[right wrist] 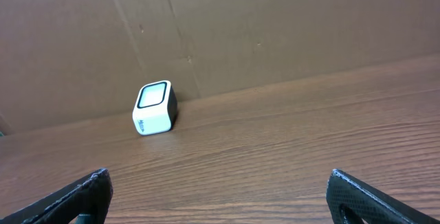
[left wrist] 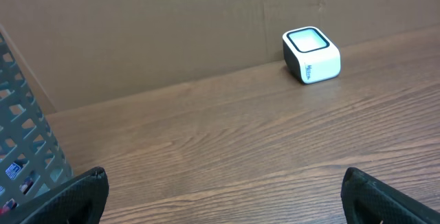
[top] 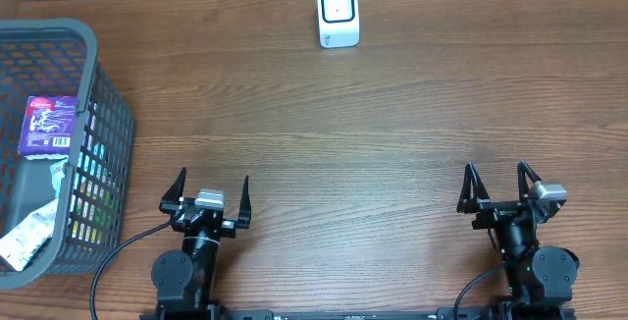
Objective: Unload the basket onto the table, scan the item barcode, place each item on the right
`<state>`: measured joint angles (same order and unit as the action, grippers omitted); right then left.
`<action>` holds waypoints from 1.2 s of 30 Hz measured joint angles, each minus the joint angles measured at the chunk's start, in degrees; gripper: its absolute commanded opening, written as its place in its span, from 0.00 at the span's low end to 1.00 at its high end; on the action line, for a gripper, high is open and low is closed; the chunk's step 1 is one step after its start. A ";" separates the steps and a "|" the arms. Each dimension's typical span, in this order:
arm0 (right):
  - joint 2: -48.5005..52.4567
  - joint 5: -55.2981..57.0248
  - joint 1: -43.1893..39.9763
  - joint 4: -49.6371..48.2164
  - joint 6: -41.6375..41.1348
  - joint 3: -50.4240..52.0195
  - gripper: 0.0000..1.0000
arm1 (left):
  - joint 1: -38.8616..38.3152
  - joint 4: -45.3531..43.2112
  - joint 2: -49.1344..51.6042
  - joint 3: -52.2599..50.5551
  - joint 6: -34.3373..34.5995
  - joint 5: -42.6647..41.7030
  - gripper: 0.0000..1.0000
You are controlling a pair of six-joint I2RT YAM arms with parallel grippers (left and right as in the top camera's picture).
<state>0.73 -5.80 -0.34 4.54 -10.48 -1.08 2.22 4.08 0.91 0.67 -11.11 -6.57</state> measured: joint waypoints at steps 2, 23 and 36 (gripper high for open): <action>0.00 0.02 0.02 -0.02 -0.04 0.00 1.00 | 0.00 0.00 0.00 0.00 0.00 0.00 1.00; 0.00 -6.36 0.00 -2.49 -0.02 0.00 1.00 | 0.00 -0.11 0.00 0.11 1.01 -3.63 1.00; 10.75 -14.36 0.00 2.91 0.00 -20.92 1.00 | 0.00 16.00 14.21 26.97 2.86 -6.25 1.00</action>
<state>11.49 -20.16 -0.34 7.44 -10.48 -22.00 2.22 20.08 15.11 27.64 -8.25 -12.82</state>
